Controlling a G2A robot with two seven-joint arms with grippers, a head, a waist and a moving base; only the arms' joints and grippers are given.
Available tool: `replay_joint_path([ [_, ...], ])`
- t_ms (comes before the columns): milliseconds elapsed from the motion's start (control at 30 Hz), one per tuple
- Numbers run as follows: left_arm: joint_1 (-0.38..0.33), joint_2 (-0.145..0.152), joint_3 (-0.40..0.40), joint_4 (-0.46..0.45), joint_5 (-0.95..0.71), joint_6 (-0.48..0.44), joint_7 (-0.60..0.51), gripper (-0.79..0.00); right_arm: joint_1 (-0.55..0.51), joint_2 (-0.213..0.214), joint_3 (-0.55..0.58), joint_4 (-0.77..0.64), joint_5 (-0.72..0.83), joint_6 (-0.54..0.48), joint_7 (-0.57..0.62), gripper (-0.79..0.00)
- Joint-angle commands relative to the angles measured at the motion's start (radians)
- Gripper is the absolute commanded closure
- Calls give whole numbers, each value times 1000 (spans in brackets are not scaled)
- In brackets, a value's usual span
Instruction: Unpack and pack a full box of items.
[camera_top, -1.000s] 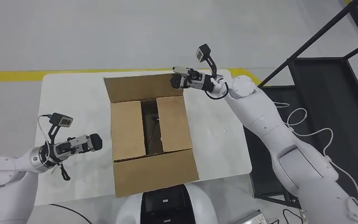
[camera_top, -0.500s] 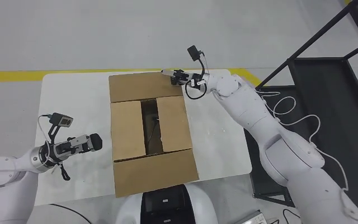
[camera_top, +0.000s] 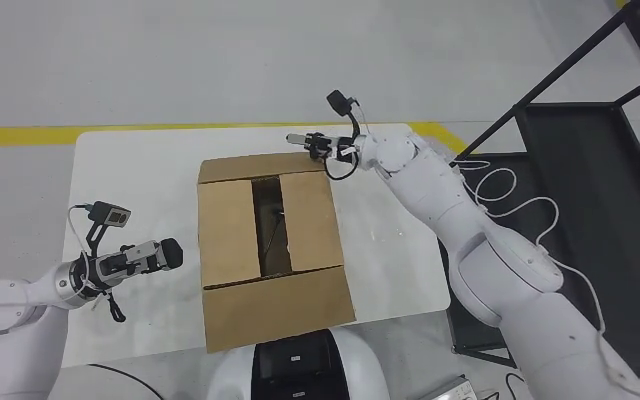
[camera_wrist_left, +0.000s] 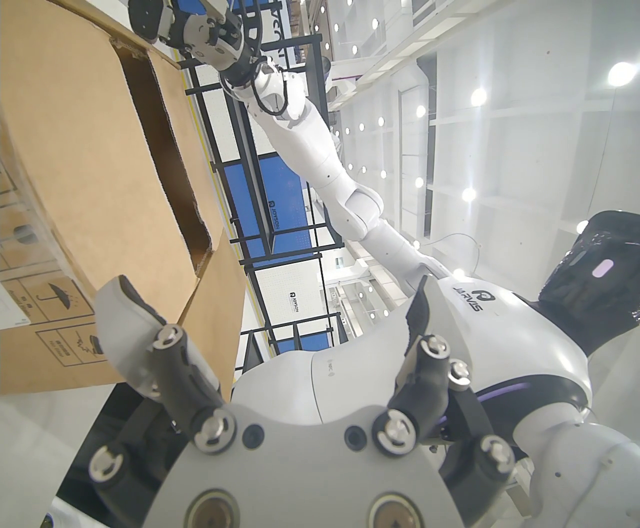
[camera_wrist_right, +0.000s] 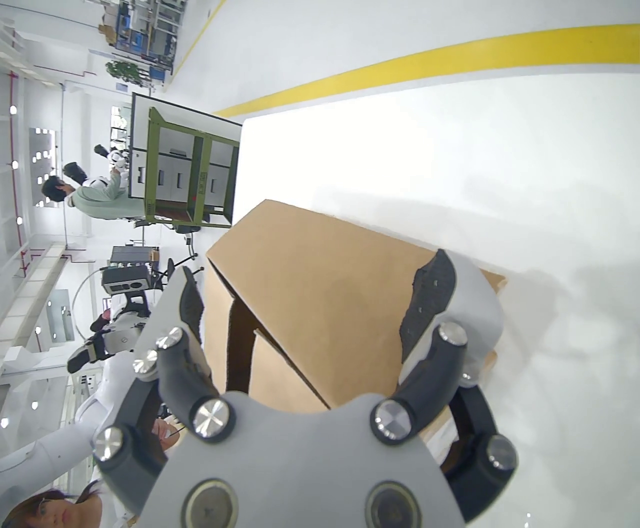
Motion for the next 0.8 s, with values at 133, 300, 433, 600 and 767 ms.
replay_joint_path([
  [133,0,0,0,0,0,0,0,-785,17,25,70,-54,79,-141,139,-785],
  [300,0,0,0,0,0,0,0,-785,-55,67,114,-222,149,-82,391,-785],
  [433,5,0,-2,-11,9,8,32,-785,-181,108,134,-435,113,6,459,-785],
  [600,26,6,-46,-28,21,-12,35,-785,-353,167,193,-720,-6,172,405,-785],
  [767,64,11,-106,-26,135,-116,128,-785,-505,213,273,-933,-121,308,296,-785],
])
